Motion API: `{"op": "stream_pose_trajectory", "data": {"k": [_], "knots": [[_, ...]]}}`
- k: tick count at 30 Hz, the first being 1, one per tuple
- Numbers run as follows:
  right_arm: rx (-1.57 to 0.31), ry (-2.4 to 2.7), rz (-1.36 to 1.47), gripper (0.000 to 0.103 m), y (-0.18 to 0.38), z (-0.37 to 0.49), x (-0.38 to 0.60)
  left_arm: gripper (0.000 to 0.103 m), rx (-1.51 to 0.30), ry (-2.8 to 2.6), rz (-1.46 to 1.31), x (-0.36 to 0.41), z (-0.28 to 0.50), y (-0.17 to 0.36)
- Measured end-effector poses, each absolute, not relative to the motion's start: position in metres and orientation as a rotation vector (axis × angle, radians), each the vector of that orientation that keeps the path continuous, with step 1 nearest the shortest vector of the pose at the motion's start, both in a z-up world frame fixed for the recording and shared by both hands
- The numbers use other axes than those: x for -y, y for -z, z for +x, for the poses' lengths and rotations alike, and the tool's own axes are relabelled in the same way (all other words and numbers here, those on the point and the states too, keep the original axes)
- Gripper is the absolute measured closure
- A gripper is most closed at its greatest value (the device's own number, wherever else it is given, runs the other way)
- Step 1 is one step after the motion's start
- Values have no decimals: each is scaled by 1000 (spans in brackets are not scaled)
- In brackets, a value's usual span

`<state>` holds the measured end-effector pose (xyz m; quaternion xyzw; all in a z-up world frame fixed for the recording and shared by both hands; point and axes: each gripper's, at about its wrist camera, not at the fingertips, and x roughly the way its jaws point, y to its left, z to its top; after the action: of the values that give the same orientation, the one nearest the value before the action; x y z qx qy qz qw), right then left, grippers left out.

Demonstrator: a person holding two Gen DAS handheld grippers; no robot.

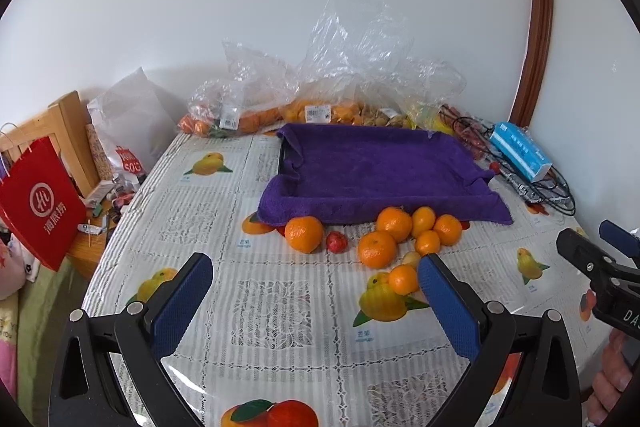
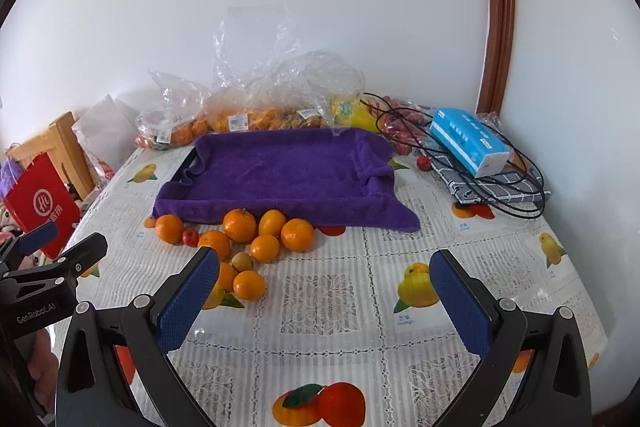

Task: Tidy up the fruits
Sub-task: 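Move the left gripper toward an orange while the right gripper approaches another orange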

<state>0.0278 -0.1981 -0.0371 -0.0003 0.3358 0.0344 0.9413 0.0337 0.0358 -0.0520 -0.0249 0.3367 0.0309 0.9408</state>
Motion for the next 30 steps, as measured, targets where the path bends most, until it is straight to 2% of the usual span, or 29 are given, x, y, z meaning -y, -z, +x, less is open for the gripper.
{"op": "stream_pose_trajectory", "data": {"k": [10, 15, 19, 24, 30], "knots": [[-748, -159, 67, 2, 85, 70, 200, 1, -760, -103, -25, -52, 67, 97], [-825, -150, 120, 29, 109, 101, 207, 1, -796, -71, -44, -57, 89, 110], [-853, -174, 133, 31, 123, 123, 207, 1, -810, -63, -47, -56, 106, 120], [-890, -209, 118, 48, 138, 149, 199, 6, -807, -52, -76, -59, 118, 125], [-918, -234, 72, 50, 153, 166, 186, 6, -810, -56, -63, -60, 130, 130]]}}
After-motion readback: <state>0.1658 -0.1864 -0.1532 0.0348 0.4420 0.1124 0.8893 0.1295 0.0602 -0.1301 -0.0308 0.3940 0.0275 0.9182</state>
